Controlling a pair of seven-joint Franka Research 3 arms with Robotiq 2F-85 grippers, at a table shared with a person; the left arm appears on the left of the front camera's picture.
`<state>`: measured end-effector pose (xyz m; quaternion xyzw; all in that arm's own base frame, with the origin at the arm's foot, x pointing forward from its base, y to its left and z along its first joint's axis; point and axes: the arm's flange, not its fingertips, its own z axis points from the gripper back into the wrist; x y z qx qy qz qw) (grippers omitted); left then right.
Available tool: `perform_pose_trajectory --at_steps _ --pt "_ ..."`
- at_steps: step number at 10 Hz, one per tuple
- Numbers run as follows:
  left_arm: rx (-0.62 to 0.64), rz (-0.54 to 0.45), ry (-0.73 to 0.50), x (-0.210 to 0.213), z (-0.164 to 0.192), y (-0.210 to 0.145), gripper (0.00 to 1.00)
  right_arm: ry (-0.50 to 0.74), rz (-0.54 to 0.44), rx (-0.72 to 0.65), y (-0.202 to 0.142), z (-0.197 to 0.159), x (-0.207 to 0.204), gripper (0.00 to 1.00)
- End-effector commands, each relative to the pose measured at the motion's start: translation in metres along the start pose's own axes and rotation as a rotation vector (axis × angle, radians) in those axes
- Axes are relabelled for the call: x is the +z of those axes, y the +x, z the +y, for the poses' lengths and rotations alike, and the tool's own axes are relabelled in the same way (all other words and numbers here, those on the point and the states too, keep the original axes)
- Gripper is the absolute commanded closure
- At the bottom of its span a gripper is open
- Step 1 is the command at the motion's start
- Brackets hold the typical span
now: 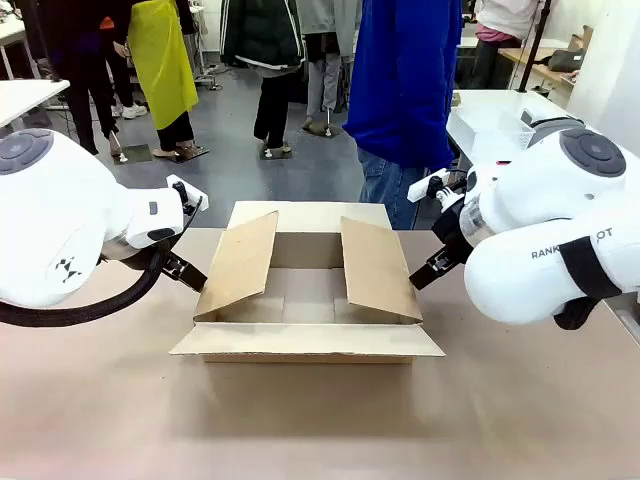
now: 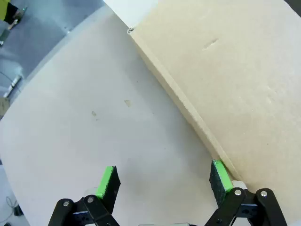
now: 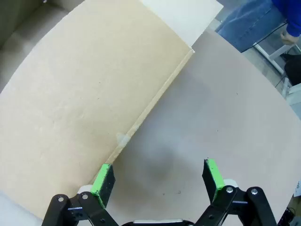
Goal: Pack the gift set into the box.
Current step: Place both hands on the side flaps of the Package Box and spread them outward.
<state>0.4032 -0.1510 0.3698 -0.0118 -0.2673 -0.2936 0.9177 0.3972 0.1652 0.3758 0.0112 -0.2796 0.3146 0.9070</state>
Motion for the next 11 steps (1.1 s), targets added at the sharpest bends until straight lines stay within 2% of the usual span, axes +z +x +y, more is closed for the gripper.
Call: perform_pose_trajectory --at_steps 1,11 --pt "-0.001 -0.001 0.000 0.0002 -0.0004 0.0003 0.00 0.000 0.000 0.000 0.0000 0.0000 0.0000 0.00" --pt "-0.001 -0.001 0.000 0.0002 -0.0004 0.0003 0.00 0.000 0.000 0.000 0.0000 0.0000 0.0000 0.00"
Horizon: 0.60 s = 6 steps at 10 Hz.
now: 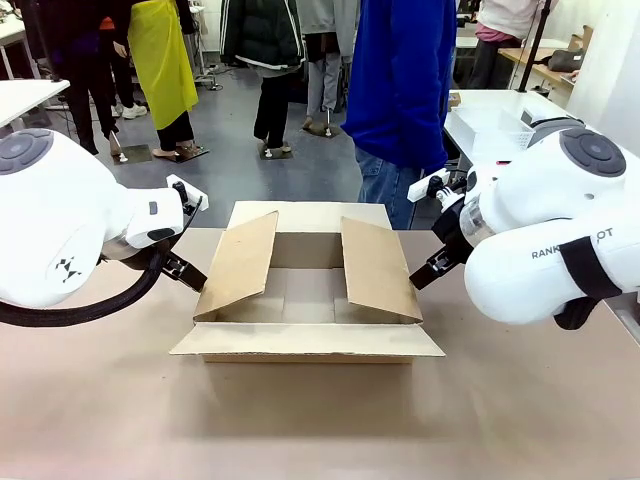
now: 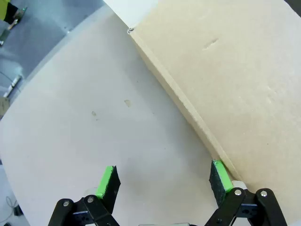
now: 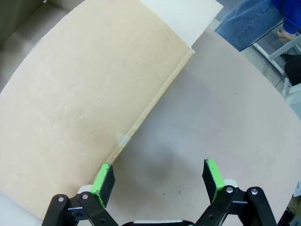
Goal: Pack the gift set into the box.
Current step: Place both hands on the side flaps of the Package Box and spread them outward.
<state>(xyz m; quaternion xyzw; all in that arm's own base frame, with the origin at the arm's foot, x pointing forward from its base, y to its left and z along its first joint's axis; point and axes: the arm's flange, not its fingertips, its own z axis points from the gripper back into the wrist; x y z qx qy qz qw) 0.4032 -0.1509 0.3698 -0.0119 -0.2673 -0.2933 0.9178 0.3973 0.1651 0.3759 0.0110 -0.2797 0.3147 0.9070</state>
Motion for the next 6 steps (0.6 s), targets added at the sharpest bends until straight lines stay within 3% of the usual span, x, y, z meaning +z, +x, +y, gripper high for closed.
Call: perform_pose_trajectory --at_steps 1,5,6 --pt "-0.002 -0.001 0.000 0.000 -0.001 0.000 0.00 0.000 0.000 0.000 0.000 0.000 0.000 0.00" --pt "0.000 0.000 0.000 0.000 0.000 0.000 0.00 0.006 0.006 -0.005 0.003 -0.003 0.009 0.00" --pt "-0.027 -0.043 0.006 0.020 0.003 -0.002 0.00 0.087 -0.031 0.004 0.006 -0.009 0.027 0.00"
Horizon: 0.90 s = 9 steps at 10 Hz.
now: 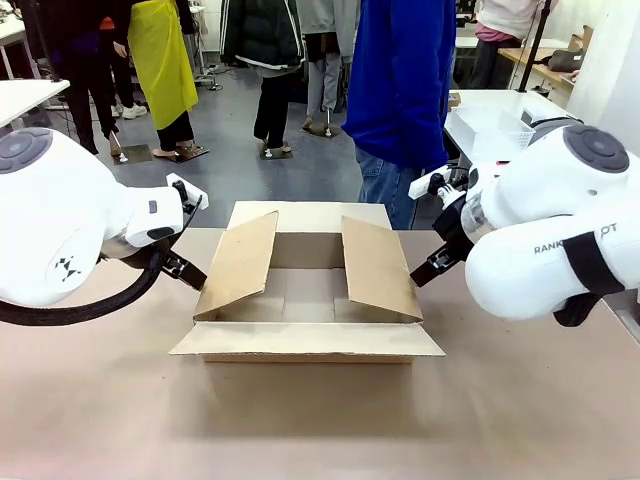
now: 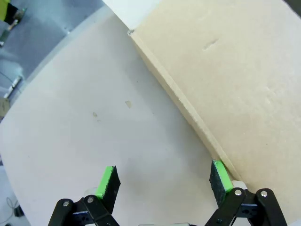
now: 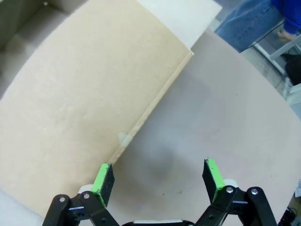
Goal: Pack the gift set into the box.
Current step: Place both hands on the side flaps of the Package Box and spread them outward.
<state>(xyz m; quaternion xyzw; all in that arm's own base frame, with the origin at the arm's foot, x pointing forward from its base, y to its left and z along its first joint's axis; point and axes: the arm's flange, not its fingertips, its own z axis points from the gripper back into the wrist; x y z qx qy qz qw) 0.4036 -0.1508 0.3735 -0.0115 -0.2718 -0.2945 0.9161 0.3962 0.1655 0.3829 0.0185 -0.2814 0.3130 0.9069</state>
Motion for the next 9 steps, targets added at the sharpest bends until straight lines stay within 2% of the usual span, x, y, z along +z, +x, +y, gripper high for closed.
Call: perform_pose_trajectory --at_steps 1,2,4,5,6,7,8,9 --pt "-0.035 -0.061 -0.016 0.047 0.008 -0.009 0.00 0.117 -0.057 -0.015 0.004 -0.017 0.047 0.00" --pt "0.010 -0.075 0.000 0.077 0.016 -0.014 0.00 0.122 -0.074 -0.052 0.005 -0.025 0.074 0.00" --pt "0.174 -0.077 -0.011 0.144 0.028 -0.028 0.00 0.216 -0.081 -0.202 -0.002 -0.044 0.136 0.00" --pt "0.207 -0.096 -0.134 0.162 0.033 -0.031 0.00 0.333 -0.027 -0.309 -0.011 -0.059 0.156 0.00" --pt "0.279 -0.074 -0.360 0.177 0.043 -0.035 0.00 0.470 0.007 -0.470 -0.024 -0.081 0.175 0.00" --pt "0.277 -0.082 -0.643 0.190 0.067 -0.046 0.00 0.615 -0.037 -0.607 -0.047 -0.108 0.193 0.00" --pt "0.439 -0.127 -0.802 0.198 0.110 -0.068 0.00 0.749 -0.167 -0.745 -0.088 -0.139 0.213 0.00" --pt "0.557 -0.189 -0.895 0.199 0.152 -0.099 0.00 0.810 -0.276 -0.848 -0.134 -0.164 0.224 0.00"
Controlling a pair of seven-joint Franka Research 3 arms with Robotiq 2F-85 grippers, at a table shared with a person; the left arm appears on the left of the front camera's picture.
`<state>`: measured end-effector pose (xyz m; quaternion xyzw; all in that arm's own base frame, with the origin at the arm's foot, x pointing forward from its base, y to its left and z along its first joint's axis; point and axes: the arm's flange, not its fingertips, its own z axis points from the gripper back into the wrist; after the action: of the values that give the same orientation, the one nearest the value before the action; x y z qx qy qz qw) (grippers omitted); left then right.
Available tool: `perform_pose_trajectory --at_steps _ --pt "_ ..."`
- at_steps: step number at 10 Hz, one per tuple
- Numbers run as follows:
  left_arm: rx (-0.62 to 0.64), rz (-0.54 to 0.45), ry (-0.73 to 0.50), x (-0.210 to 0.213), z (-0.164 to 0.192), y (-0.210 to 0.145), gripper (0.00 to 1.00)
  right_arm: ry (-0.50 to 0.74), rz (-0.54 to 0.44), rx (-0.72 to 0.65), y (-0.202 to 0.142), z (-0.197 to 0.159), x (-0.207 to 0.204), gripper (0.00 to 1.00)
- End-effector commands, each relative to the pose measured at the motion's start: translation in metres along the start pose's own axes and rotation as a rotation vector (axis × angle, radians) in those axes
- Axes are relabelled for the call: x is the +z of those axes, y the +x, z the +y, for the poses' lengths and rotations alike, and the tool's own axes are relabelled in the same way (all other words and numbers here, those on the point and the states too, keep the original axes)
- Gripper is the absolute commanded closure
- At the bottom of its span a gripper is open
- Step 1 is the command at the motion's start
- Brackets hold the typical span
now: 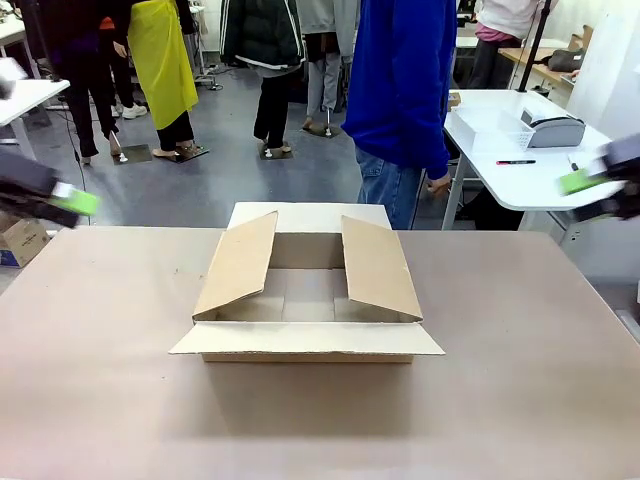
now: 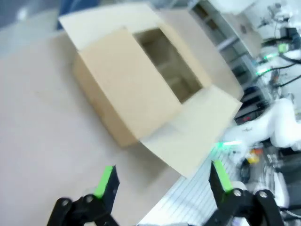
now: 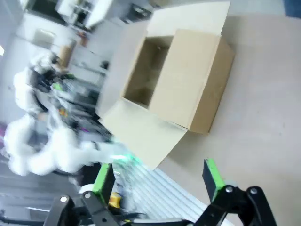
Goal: Pack the gift set into the box.
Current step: Place both hands on the side flaps of the Package Box and spread them outward.
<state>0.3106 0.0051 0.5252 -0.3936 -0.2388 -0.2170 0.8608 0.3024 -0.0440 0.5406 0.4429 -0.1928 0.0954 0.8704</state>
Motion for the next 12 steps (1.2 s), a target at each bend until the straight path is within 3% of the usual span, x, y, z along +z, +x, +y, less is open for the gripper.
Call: perform_pose_trajectory --at_steps 1,4,5,6,9,10,11,12 --pt "0.355 -0.154 -0.278 0.064 0.087 -0.030 0.00 0.175 -0.276 -0.252 -0.042 -0.070 0.057 0.00" --pt "0.623 -0.475 -0.452 0.102 0.170 -0.112 0.00 0.293 -0.495 -0.574 -0.130 -0.178 0.090 0.00" --pt "0.639 -0.499 -0.354 0.097 0.174 -0.125 0.00 0.206 -0.497 -0.612 -0.144 -0.193 0.084 0.00" --pt "0.501 -0.330 -0.367 0.117 0.150 -0.121 0.00 0.226 -0.424 -0.505 -0.110 -0.155 0.132 0.00" --pt "0.501 -0.330 -0.367 0.117 0.150 -0.121 0.00 0.226 -0.424 -0.505 -0.110 -0.155 0.132 0.00" --pt "0.555 -0.337 -0.377 0.111 0.162 -0.126 0.00 0.226 -0.424 -0.505 -0.110 -0.155 0.132 0.00" --pt "0.550 -0.366 -0.301 0.111 0.149 -0.121 0.00 0.219 -0.401 -0.528 -0.106 -0.160 0.126 0.00" --pt "0.525 -0.338 -0.246 0.104 0.128 -0.107 0.00 0.110 -0.363 -0.536 -0.087 -0.138 0.107 0.00"
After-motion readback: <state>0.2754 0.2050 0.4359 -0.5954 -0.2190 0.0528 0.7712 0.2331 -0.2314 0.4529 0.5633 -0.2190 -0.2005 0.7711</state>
